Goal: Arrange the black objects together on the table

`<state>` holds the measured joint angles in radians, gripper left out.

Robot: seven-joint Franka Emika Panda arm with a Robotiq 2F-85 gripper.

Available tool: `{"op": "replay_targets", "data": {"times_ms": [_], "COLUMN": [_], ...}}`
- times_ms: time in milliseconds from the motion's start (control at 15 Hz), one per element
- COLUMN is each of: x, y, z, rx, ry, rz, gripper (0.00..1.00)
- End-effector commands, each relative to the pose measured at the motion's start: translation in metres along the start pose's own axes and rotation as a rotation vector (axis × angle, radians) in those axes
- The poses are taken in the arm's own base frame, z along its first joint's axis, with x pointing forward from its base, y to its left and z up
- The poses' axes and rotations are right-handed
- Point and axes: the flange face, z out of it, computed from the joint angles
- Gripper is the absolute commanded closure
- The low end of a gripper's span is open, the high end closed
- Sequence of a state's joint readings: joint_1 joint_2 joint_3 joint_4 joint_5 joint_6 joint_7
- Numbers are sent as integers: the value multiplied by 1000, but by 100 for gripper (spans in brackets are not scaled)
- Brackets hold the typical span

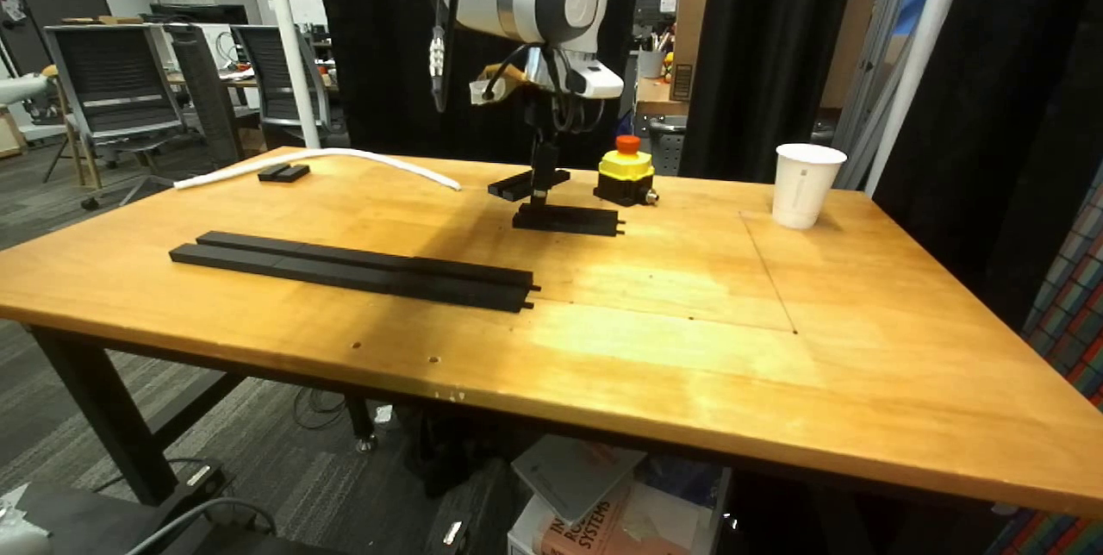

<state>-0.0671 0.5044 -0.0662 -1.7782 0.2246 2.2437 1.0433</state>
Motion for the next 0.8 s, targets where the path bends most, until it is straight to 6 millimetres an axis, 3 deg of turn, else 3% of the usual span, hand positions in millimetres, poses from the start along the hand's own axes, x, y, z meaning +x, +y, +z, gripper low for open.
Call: {"op": "replay_targets", "data": {"times_ms": [0,333,733], "x": [9,22,44], "y": [-5,2,11], "z": [7,18,19], "rx": [6,7,9], "ry": [-33,-43,-30], "rz": [57,118,168], "gripper": [0,0,0]}}
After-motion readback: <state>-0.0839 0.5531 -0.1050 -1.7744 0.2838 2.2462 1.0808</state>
